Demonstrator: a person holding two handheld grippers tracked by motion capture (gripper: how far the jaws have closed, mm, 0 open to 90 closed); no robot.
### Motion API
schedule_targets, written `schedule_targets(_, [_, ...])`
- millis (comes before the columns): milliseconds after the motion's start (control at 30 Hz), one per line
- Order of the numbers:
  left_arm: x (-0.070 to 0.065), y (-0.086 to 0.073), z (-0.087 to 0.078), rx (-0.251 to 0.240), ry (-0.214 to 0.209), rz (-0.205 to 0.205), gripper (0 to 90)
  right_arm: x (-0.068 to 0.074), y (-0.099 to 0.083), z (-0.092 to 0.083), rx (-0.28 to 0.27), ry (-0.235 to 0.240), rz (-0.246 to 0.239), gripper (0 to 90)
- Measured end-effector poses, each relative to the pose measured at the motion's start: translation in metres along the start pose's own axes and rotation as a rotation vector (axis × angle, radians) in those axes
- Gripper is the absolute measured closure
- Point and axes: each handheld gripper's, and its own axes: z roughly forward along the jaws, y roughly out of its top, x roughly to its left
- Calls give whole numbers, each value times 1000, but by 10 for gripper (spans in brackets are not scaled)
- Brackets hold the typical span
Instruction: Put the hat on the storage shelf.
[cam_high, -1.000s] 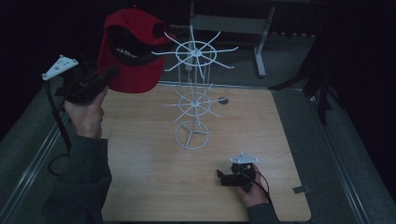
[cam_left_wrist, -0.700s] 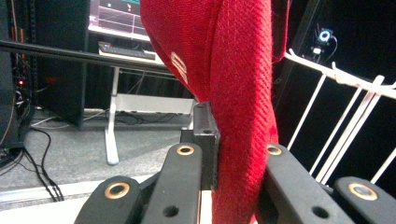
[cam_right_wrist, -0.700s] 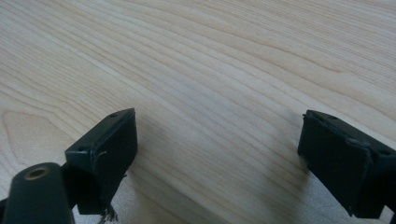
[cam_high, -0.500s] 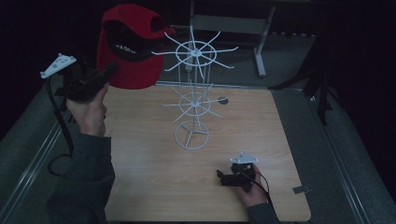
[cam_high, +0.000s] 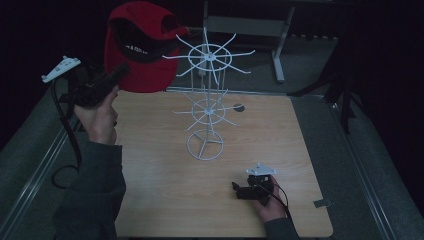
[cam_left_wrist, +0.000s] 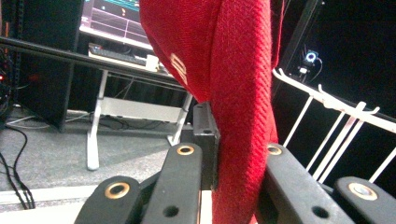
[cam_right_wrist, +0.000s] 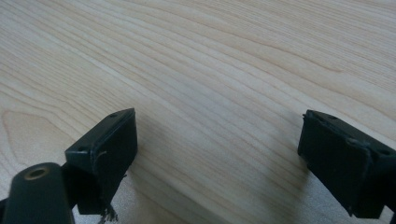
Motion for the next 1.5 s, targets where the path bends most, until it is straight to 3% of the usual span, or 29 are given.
schedule_targets(133, [0,1,-1,-8,3,-6,854,0,0,0,0,0,-1,117])
schedule_targets(300, [-1,2,-1,-25,-30,-9,854,0,0,0,1,0,-2,117])
schedule_targets(467, [-4,-1,-2,-4,-42,21,854,0,0,0,0,0,-1,117])
schedule_targets(833, [-2,-11,-10,16,-52,27,853,0,0,0,0,0,0,117])
schedule_targets(1100, [-2,-23,-16,42,-56,40,852,0,0,0,0,0,0,117])
schedule_targets(1500, [6,-46,-19,92,-51,18,849,0,0,0,0,0,0,117])
